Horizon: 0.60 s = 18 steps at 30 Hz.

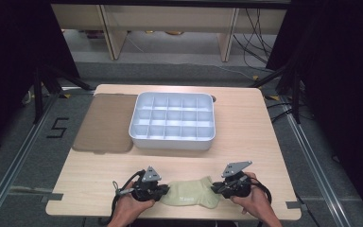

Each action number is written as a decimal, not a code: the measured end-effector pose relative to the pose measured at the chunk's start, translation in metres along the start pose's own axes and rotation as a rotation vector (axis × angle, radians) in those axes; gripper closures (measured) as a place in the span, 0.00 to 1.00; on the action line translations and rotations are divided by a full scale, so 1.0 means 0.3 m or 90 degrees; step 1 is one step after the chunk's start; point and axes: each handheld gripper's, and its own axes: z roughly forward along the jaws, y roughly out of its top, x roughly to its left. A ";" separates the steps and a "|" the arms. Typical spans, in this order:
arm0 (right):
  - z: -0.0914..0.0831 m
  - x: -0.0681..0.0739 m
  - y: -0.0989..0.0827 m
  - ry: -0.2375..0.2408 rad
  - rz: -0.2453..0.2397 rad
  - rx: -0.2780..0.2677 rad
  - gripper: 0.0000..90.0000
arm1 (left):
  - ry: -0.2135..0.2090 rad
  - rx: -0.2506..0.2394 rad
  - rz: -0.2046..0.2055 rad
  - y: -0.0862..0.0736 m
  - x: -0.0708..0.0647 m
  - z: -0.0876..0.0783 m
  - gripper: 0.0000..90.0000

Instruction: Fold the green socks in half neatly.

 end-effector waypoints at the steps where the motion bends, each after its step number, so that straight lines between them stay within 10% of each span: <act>1: 0.006 0.002 0.002 -0.008 -0.004 -0.006 0.88 | -0.002 0.000 0.003 0.000 0.003 -0.005 0.94; 18: 0.076 0.068 0.051 -0.007 -0.015 -0.018 0.82 | -0.026 -0.021 -0.012 0.017 0.025 -0.121 0.94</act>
